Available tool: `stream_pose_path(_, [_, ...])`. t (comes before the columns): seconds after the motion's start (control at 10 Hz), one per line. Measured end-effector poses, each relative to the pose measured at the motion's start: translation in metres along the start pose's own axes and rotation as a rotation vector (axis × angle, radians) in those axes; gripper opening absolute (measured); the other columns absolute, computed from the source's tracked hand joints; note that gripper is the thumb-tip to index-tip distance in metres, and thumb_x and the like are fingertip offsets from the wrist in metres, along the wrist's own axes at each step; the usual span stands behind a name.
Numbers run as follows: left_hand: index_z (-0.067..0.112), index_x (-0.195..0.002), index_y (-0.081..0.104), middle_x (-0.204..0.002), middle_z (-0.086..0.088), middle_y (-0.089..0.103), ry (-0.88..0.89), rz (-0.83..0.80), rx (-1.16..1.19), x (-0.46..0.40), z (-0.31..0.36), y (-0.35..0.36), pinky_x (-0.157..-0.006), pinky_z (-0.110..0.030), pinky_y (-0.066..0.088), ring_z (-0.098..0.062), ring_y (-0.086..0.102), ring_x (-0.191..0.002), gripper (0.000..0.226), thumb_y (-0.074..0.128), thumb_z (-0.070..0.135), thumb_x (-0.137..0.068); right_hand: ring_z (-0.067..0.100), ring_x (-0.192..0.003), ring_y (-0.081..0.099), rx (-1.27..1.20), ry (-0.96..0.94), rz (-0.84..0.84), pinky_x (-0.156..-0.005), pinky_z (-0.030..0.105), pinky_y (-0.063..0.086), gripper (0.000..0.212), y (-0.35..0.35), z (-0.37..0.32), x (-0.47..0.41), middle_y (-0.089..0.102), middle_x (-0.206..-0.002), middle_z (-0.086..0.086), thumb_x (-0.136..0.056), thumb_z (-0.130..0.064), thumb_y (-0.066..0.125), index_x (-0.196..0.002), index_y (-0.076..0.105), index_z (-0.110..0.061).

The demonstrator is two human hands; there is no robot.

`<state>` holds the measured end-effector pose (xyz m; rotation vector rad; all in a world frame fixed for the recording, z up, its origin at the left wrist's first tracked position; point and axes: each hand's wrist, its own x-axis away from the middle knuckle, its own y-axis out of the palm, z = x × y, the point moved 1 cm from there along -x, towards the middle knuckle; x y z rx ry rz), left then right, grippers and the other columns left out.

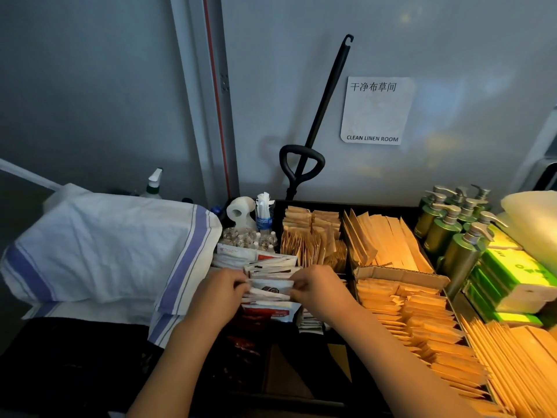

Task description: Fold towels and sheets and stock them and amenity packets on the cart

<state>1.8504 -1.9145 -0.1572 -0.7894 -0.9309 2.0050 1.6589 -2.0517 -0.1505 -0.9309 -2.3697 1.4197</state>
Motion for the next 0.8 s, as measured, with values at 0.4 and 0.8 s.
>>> stream_pose_path(0.4, [0.031,-0.118,0.076,-0.111,0.009,0.074,0.037,0.224,0.061,0.023,0.051,-0.012,-0.087,-0.029,0.056,-0.007,0.066,-0.097,0.024,0.071,0.026,-0.095,0.0,-0.099,0.065,-0.011,0.046,0.196,-0.094,0.03,0.058,0.03,-0.056,0.023,0.042,0.074,-0.114,-0.014,-0.093,-0.031,0.074,-0.123,0.073,-0.03])
stream_pose_path(0.8, [0.029,-0.125,0.072,-0.127,0.007,0.068,0.043,0.35,-0.053,0.058,0.158,0.008,-0.102,-0.033,0.045,-0.013,0.057,-0.119,0.029,0.069,0.028,-0.096,0.009,-0.138,0.048,-0.025,-0.098,0.282,-0.11,0.025,0.034,0.049,-0.139,0.095,0.089,0.056,-0.146,-0.013,-0.095,-0.039,0.07,-0.142,0.056,-0.035])
